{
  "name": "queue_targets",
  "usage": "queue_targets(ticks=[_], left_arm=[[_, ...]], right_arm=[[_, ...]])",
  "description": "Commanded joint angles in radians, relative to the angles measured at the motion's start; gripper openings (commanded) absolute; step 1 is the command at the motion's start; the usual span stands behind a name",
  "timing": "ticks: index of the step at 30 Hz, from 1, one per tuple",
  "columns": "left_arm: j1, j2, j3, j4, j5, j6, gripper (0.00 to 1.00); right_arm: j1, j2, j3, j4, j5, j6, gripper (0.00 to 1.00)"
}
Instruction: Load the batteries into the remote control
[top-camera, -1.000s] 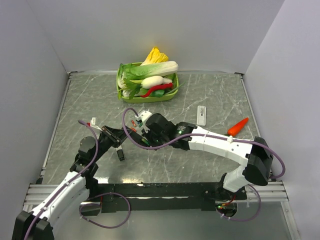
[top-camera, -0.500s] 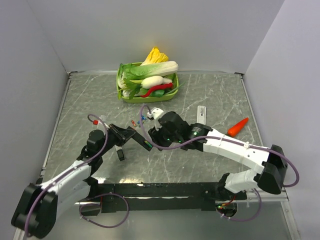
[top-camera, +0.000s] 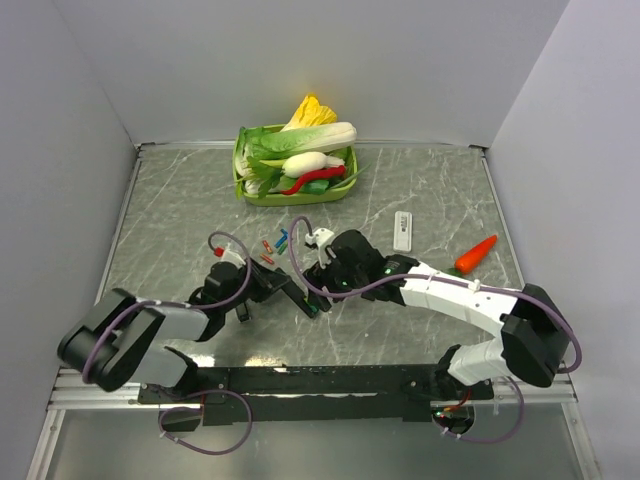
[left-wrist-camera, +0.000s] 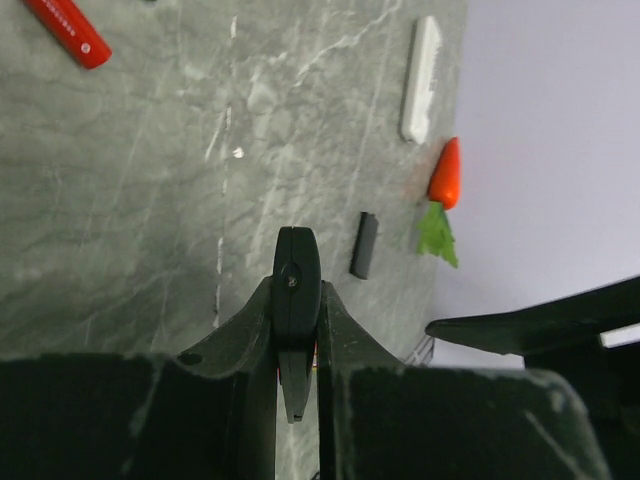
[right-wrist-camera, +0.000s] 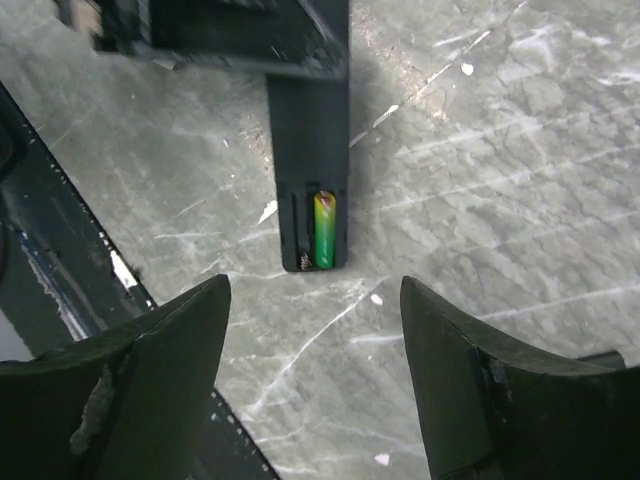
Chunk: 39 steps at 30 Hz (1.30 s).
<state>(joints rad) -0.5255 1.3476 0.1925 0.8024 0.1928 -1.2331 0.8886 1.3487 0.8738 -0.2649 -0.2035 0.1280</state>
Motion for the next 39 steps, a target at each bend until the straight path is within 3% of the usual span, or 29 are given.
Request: queue_targets(ticks=[1, 10, 19, 20, 23, 28, 39], left_arm=[[-0.062, 0.090, 0.064, 0.101, -0.090, 0.011, 0.05], [-0.163, 0.121, 0.085, -0.078, -0.265, -0.034, 0.27], [-0.223, -0.070, 0.085, -0.399, -0.447, -0.094, 0.76], [-0.225, -0.085, 0.090, -0.425, -0.457, -0.097, 0.84], [-0.228, -0.171, 0.119, -0.557, -0.501, -0.095, 0.96], [-0.228, -0.284, 0.171, -0.787, -0.567, -0.048, 0.99], [-0.228, -0.703, 0.193, -0.940, -0.737, 0.216, 0.92]], right_arm=[[-0.010, 0.030, -0.015, 0.081, -0.019, -0.036, 0.78], [-0.020, 0.075, -0.050, 0.066, -0.019, -0.051, 0.78], [-0.019, 0.075, -0.062, 0.043, -0.016, -0.077, 0.78], [-0.019, 0.075, -0.056, 0.036, -0.013, -0.082, 0.77], [-0.019, 0.075, -0.049, 0.010, 0.006, -0.103, 0.71], [-0.017, 0.113, -0.018, -0.023, -0.005, -0.119, 0.53], [0.024, 0.254, 0.119, -0.088, 0.026, -0.182, 0.42]])
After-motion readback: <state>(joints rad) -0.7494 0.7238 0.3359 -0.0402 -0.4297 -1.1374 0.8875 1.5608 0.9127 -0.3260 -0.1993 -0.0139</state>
